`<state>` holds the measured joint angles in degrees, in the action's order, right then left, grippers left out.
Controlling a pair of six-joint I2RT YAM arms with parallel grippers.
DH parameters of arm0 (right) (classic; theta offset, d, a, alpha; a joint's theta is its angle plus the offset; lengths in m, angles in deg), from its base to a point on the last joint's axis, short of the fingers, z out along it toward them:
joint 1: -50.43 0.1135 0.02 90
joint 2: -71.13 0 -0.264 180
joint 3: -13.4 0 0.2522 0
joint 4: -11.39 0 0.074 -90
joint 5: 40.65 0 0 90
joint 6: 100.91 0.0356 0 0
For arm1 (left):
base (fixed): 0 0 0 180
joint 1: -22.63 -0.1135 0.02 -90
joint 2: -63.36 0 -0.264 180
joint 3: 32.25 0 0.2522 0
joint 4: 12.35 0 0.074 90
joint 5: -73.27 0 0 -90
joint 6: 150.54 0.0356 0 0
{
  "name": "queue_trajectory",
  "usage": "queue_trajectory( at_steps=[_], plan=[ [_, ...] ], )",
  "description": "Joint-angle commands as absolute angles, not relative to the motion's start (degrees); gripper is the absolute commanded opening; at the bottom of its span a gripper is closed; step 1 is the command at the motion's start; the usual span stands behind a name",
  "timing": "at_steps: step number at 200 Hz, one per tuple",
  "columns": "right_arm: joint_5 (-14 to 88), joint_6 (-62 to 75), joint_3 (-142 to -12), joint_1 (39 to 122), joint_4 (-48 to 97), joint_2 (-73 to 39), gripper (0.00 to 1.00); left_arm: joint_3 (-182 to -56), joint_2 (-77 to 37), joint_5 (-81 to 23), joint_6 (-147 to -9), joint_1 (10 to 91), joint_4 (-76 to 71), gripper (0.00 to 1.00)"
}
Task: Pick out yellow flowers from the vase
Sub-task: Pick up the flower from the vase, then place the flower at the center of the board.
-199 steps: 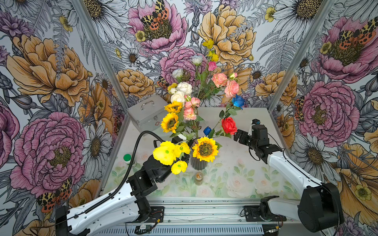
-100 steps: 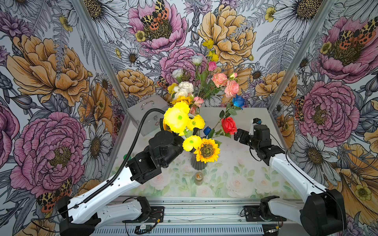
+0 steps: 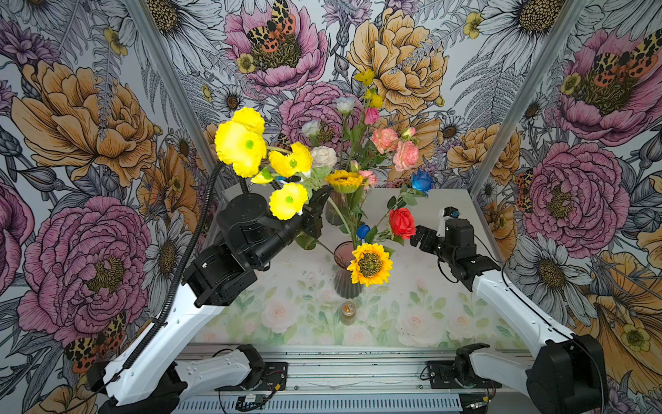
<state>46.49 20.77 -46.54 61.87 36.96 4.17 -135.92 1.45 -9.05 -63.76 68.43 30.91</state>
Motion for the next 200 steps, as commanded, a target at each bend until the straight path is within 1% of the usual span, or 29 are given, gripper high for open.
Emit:
queue_trajectory(
  at_steps=[1, 40, 89, 123, 166, 200],
  plan=[
    [46.96, 20.24, -46.78, 62.37, 36.91, 5.96, 0.98, -139.88, 0.32, -17.47, -68.77, 65.14, 33.51, 0.00],
    [46.70, 20.20, -46.86, 62.33, 36.92, 6.52, 0.98, -146.57, -3.29, -23.37, -72.72, 61.02, 38.31, 0.00],
    [46.62, 20.20, -46.99, 62.45, 37.01, 6.73, 0.98, -149.94, -4.49, -22.87, -72.44, 57.69, 41.92, 0.00],
    [46.77, 20.08, -47.03, 62.52, 37.05, 6.78, 0.98, -156.23, -7.23, -31.05, -74.96, 51.47, 44.30, 0.00],
    [46.97, 19.93, -47.03, 62.49, 37.10, 6.71, 0.98, -161.96, -9.20, -33.37, -74.71, 47.22, 47.42, 0.00],
    [46.64, 19.93, -47.29, 62.55, 37.10, 6.45, 0.98, -167.15, -12.26, -38.41, -77.94, 42.07, 47.37, 0.00]
  ],
)
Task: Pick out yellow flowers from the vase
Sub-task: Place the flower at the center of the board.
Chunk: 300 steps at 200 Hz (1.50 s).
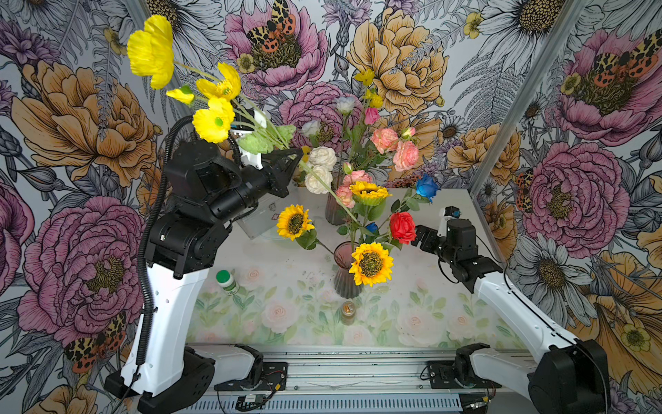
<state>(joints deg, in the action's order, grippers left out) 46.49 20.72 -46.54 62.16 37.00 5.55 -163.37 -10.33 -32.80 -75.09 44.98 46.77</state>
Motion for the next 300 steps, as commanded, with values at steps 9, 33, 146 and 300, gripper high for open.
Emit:
queue_trajectory(
  at_steps=[9, 33, 146, 300],
  plan=[
    [46.63, 19.93, -47.29, 62.53, 37.10, 6.44, 0.98, -168.66, -13.58, -39.64, -79.38, 40.98, 47.37, 0.00],
    [46.61, 19.62, -47.54, 62.50, 37.10, 7.16, 0.98, -173.22, -17.35, -41.57, -81.72, 40.54, 47.29, 0.00],
    [49.05, 18.26, -48.96, 62.47, 38.44, 9.52, 0.98, -194.26, -33.73, -42.65, -82.18, 45.87, 46.06, 0.00],
    [51.83, 17.90, -57.49, 56.60, 44.44, 12.39, 1.00, -204.64, -49.68, -43.14, -74.08, 60.29, 41.88, 0.00]
  ],
)
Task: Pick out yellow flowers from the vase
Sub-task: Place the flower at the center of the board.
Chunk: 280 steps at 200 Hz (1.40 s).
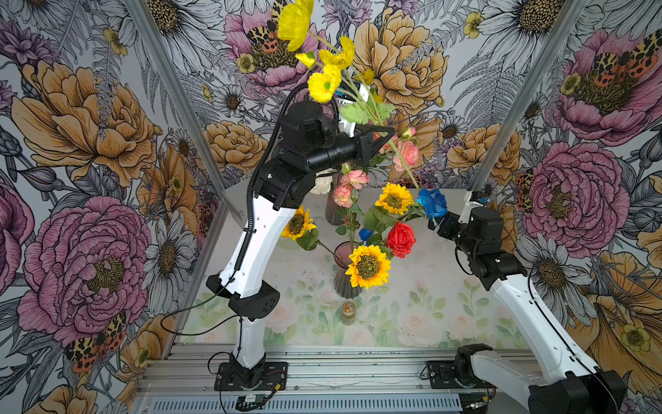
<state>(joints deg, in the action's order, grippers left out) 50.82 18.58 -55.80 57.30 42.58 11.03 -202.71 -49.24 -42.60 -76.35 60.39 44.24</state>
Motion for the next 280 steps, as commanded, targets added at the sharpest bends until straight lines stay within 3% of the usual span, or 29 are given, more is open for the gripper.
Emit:
queue_trajectory(
  at_steps=[1, 154, 199, 280],
  plan=[
    [51.82, 17.86, -57.49, 56.55, 44.46, 12.41, 1.00, -204.64, -49.72, -43.16, -74.08, 60.31, 41.81, 0.00],
    [56.72, 10.70, -63.02, 53.06, 51.01, 20.37, 0.99, -202.40, -55.73, -37.66, -69.48, 61.65, 39.82, 0.00],
    [42.04, 8.95, -62.15, 52.87, 50.86, 16.12, 0.98, -199.98, -55.43, -37.47, -70.35, 61.76, 39.90, 0.00],
    [28.92, 8.27, -58.77, 54.90, 46.43, 15.48, 0.89, -193.98, -52.60, -38.70, -70.85, 61.83, 39.90, 0.00]
  ],
)
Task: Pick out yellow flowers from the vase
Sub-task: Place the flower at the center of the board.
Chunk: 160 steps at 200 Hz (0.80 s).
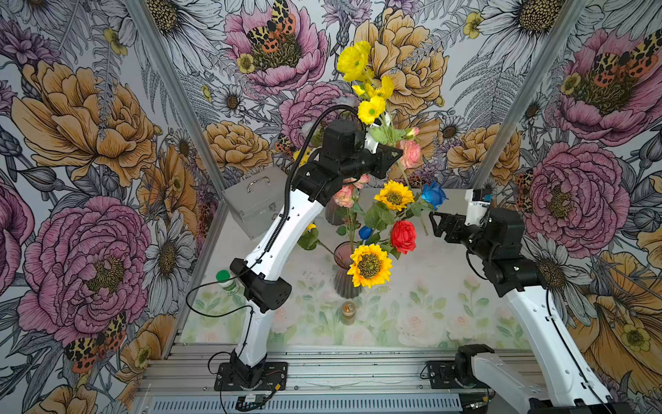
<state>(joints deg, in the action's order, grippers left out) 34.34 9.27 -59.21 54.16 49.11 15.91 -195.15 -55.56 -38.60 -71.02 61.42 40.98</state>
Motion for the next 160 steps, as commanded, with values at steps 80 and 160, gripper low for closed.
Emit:
queue_trajectory(
  at_steps=[80, 160],
  plan=[
    [26.74, 6.98, -58.98, 58.86, 44.50, 10.11, 0.73, -191.73, -49.68, -40.00, -71.94, 62.01, 39.90, 0.00],
    [26.73, 6.91, -60.22, 59.63, 38.29, 6.51, 0.55, -190.67, -48.81, -41.24, -73.07, 62.18, 39.93, 0.00]
  ],
)
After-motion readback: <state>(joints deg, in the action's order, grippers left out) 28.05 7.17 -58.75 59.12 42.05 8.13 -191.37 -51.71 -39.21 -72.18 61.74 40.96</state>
